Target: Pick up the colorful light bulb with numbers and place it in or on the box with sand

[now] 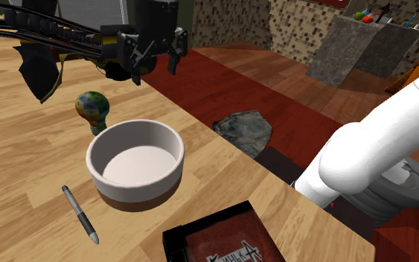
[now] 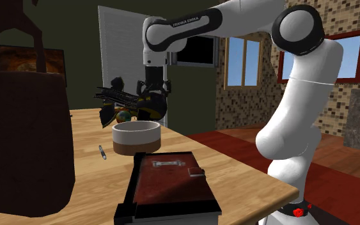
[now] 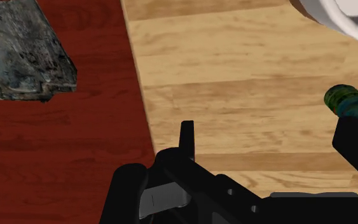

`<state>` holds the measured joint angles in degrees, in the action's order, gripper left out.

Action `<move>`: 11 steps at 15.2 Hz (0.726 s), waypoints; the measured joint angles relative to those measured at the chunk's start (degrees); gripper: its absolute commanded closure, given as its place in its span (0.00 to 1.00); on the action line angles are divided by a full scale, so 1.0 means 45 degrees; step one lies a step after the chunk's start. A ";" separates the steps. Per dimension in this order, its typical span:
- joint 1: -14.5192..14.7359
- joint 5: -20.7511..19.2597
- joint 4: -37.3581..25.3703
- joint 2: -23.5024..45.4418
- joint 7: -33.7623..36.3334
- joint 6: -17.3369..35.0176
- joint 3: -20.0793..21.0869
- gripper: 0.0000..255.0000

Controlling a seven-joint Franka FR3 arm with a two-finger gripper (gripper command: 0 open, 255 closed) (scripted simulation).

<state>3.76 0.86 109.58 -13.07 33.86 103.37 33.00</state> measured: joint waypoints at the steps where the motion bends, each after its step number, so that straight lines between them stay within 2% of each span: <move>1: 0.0026 -0.0352 -0.0468 0.0565 0.0417 -0.0033 0.0336 0.00; 4: 0.0233 -0.1636 -0.2198 0.2418 0.1592 -0.0498 0.1155 0.00; 6: 0.0647 -0.2553 -0.3266 0.3624 0.2453 -0.0868 0.1608 0.00; 10: 0.2019 -0.4478 -0.5795 0.6183 0.3862 -0.1940 0.2008 0.00; 11: 0.2181 -0.4684 -0.6019 0.6464 0.3978 -0.1993 0.1989 0.00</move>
<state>13.58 -20.21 82.49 16.02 51.76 94.40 41.95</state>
